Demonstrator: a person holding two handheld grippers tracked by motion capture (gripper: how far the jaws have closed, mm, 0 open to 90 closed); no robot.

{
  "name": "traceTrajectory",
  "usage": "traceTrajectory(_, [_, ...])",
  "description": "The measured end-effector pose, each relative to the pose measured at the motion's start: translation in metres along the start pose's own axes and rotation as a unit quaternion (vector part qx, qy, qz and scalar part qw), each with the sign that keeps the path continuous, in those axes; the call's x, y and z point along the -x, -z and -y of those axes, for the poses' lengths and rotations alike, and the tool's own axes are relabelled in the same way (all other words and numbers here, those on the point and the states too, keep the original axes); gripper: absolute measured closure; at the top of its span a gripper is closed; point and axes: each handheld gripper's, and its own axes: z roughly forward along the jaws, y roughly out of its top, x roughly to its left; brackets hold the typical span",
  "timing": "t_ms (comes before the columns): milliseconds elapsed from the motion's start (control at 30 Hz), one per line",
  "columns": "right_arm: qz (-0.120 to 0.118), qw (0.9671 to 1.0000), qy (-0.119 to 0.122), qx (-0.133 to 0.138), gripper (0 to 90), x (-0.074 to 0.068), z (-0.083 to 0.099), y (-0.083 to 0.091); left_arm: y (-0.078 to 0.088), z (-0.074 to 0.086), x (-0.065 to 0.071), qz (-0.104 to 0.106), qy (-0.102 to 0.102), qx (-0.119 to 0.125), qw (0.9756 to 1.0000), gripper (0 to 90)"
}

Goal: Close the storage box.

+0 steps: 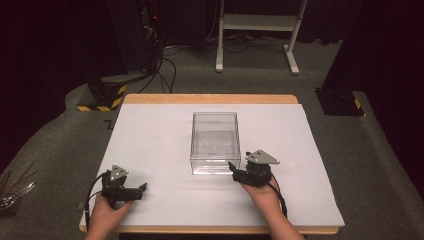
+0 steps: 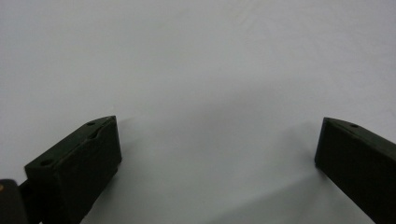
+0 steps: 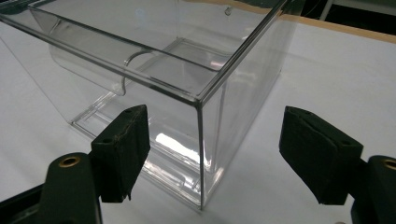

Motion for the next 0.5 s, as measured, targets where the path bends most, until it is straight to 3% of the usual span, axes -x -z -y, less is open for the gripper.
traceTrajectory(500, [-0.002,1.0,-0.007,0.004,25.7,0.002,0.015,0.025,0.0,0.0,0.0,0.0,0.0,0.0,1.0,0.6])
